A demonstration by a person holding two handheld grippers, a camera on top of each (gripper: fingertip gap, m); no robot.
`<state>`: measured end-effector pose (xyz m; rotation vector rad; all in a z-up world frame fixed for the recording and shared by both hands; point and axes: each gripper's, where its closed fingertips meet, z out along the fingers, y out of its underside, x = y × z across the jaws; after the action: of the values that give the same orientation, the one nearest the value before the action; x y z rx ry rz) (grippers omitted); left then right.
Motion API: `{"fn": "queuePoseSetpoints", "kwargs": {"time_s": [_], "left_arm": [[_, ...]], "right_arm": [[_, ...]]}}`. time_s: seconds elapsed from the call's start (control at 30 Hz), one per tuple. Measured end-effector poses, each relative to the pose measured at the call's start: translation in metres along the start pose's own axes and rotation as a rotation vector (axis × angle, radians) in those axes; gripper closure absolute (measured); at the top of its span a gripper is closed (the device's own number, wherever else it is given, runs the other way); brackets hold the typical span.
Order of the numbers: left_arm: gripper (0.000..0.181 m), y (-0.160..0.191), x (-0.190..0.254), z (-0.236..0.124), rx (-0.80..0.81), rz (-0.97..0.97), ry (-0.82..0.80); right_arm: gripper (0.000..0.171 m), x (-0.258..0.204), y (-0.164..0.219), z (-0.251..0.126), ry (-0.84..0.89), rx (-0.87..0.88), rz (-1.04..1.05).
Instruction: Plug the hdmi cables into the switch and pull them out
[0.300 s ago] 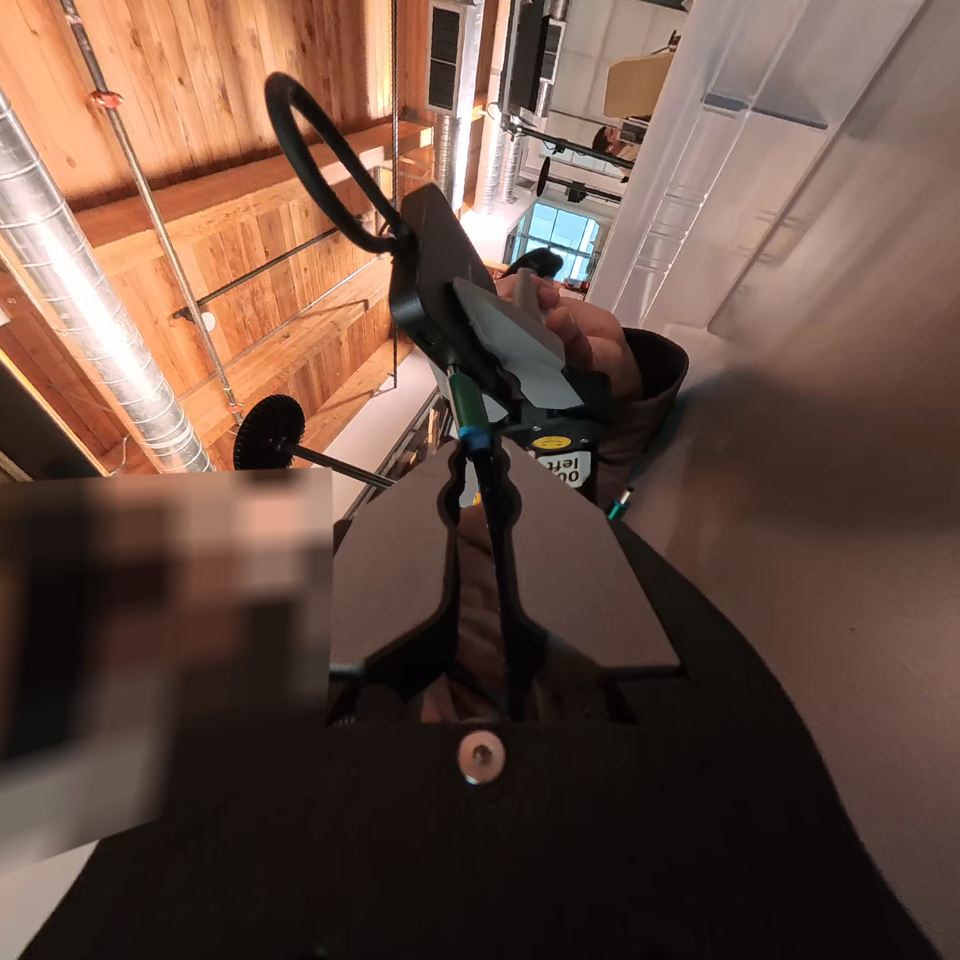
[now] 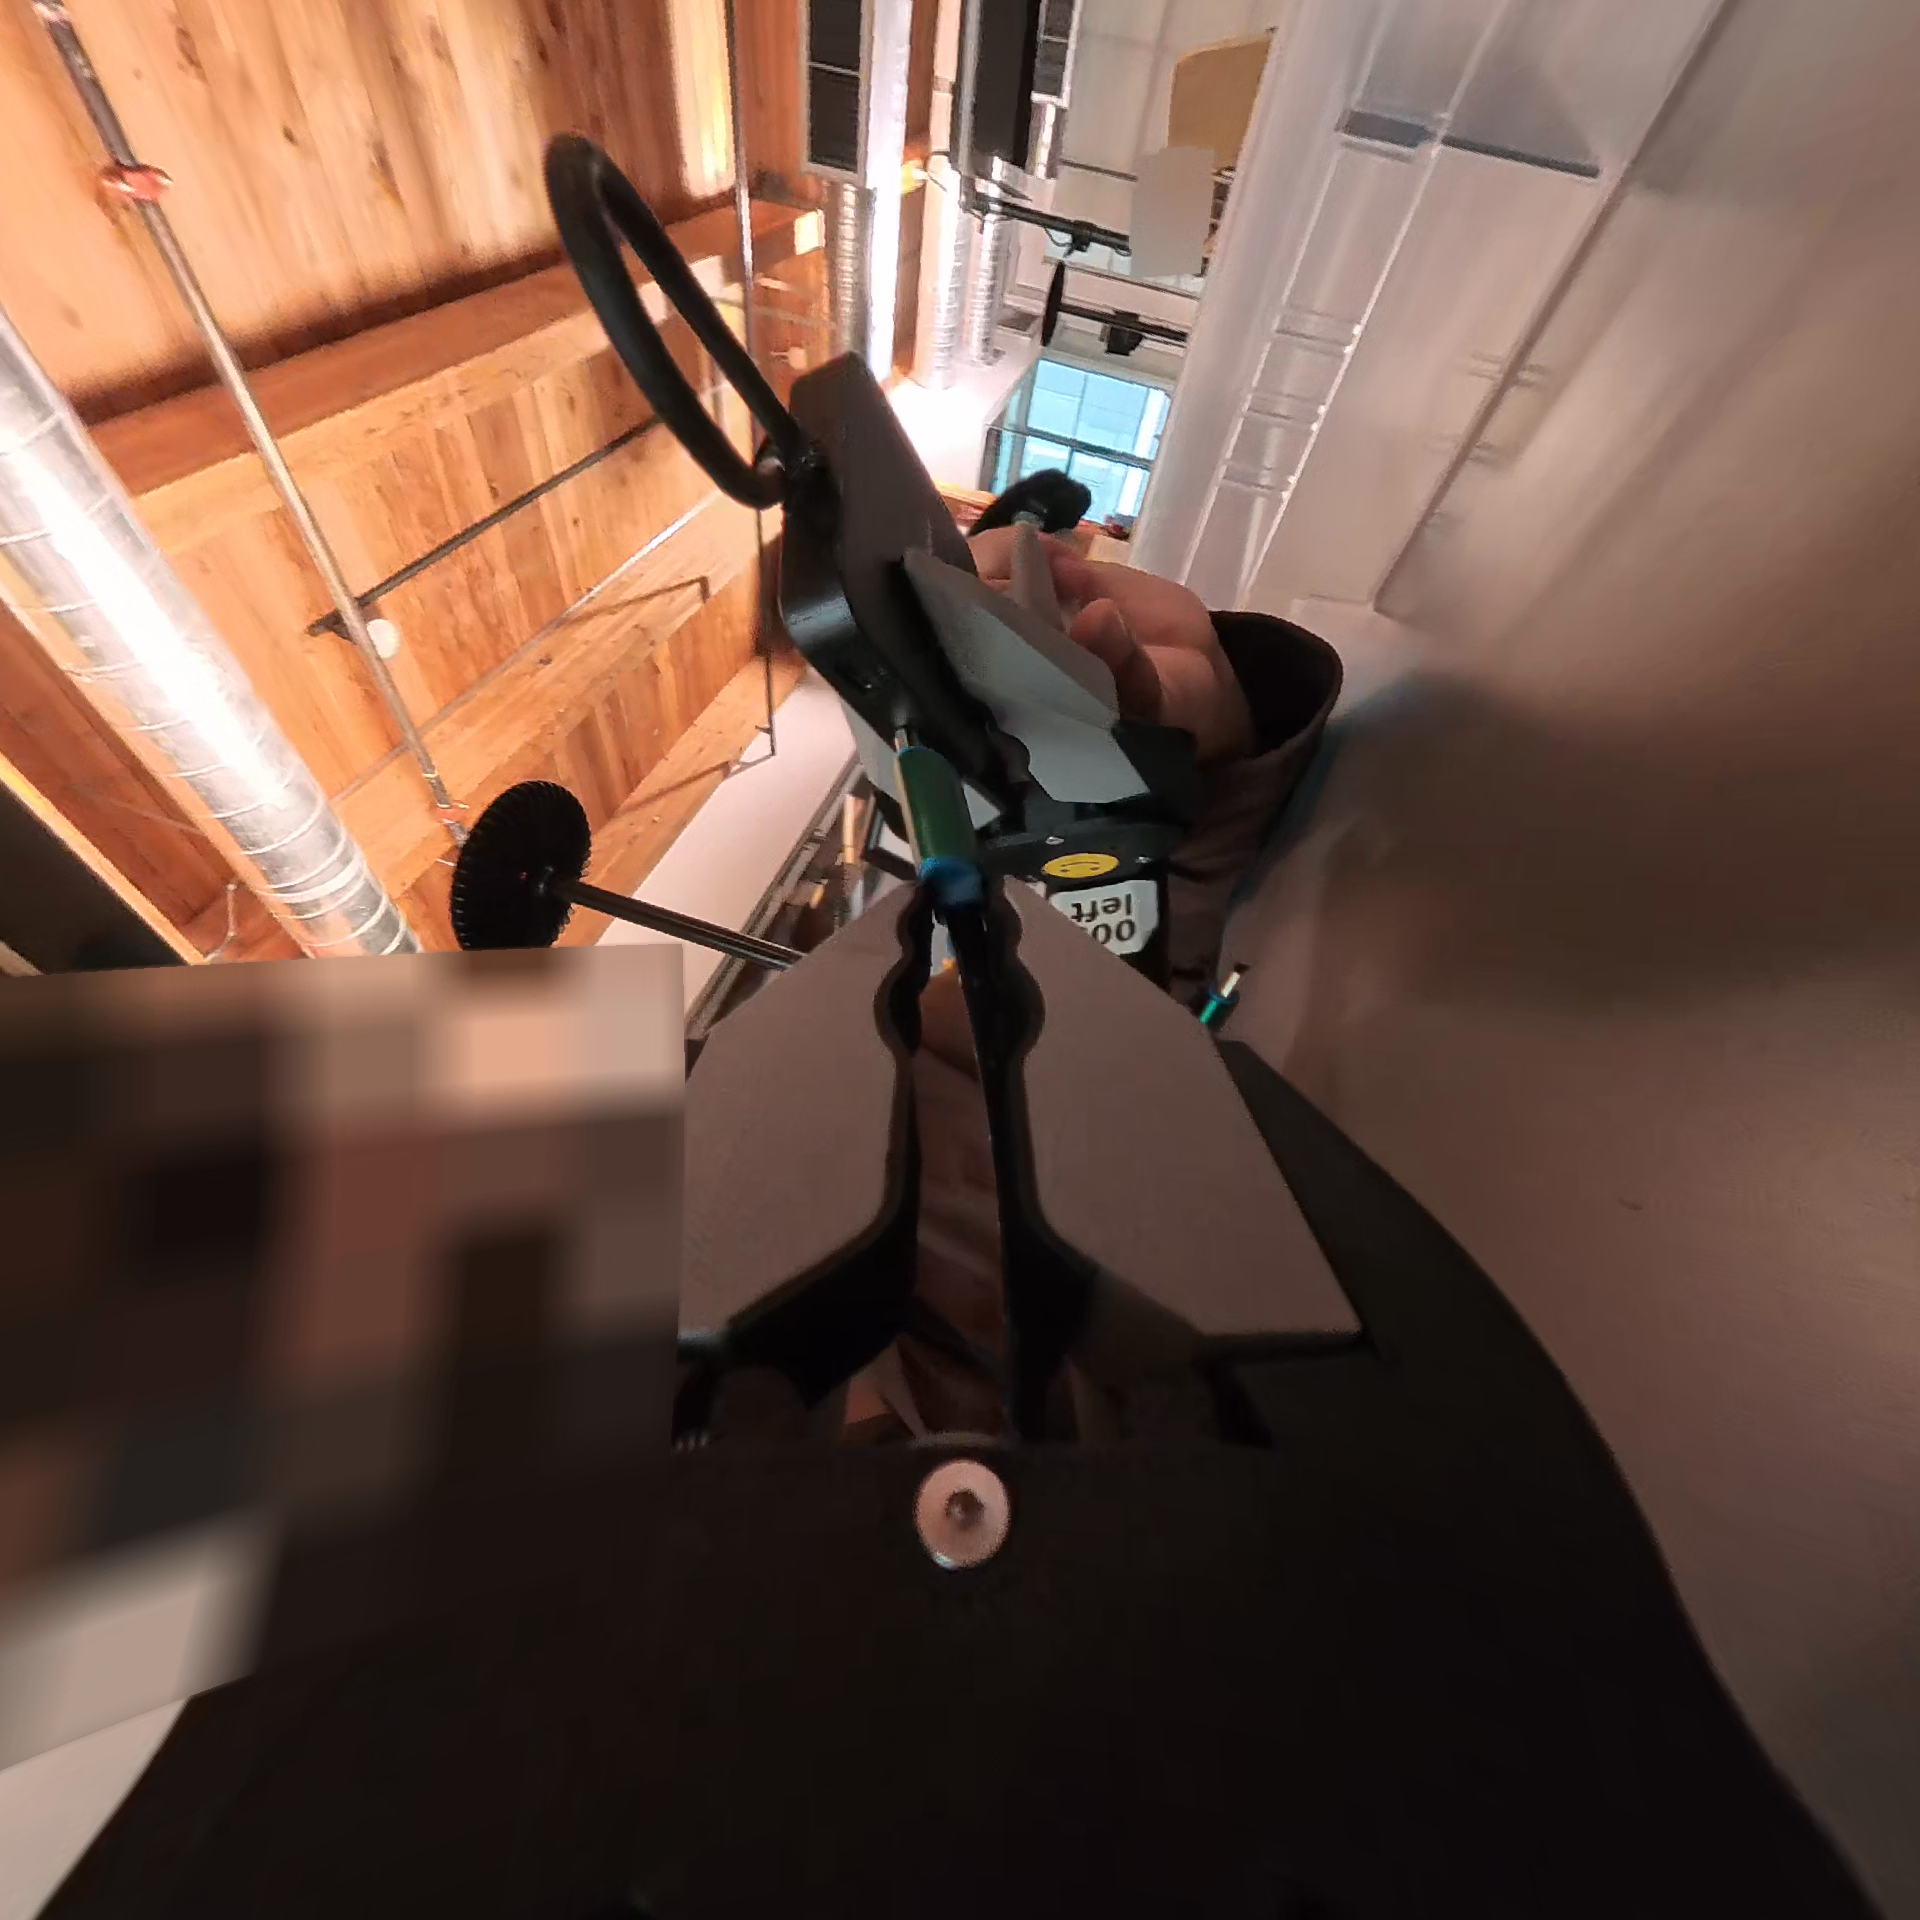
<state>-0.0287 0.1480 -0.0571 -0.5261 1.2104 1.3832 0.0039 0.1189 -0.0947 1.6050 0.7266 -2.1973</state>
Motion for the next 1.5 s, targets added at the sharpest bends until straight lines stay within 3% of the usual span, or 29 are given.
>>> {"fn": "queuePoseSetpoints", "kwargs": {"time_s": [0.03,0.3,0.47,0.7,1.1,1.33,1.5], "left_arm": [[0.17,-0.001,0.001,-0.001,0.008,0.015,0.003],[0.17,0.003,0.017,-0.006,-0.012,0.064,0.042],[0.17,0.008,0.017,0.001,-0.05,-0.048,0.04],[0.17,0.002,0.011,-0.007,0.012,0.002,0.016],[0.171,-0.002,0.012,-0.008,-0.032,-0.062,0.085],[0.172,-0.021,0.038,-0.018,0.013,-0.074,0.222],[0.171,-0.02,0.047,-0.014,0.028,-0.155,0.245]], "right_arm": [[0.165,0.002,0.001,-0.001,0.02,-0.006,-0.004],[0.165,0.016,-0.001,0.002,0.033,0.032,0.06],[0.164,0.011,-0.005,0.003,-0.014,0.063,0.064],[0.165,0.011,0.003,0.007,-0.061,0.018,0.117],[0.165,0.011,0.005,0.006,-0.042,-0.014,0.088],[0.164,0.029,0.016,0.003,0.061,-0.103,0.097],[0.164,0.031,0.023,0.02,0.027,-0.143,0.115]]}}
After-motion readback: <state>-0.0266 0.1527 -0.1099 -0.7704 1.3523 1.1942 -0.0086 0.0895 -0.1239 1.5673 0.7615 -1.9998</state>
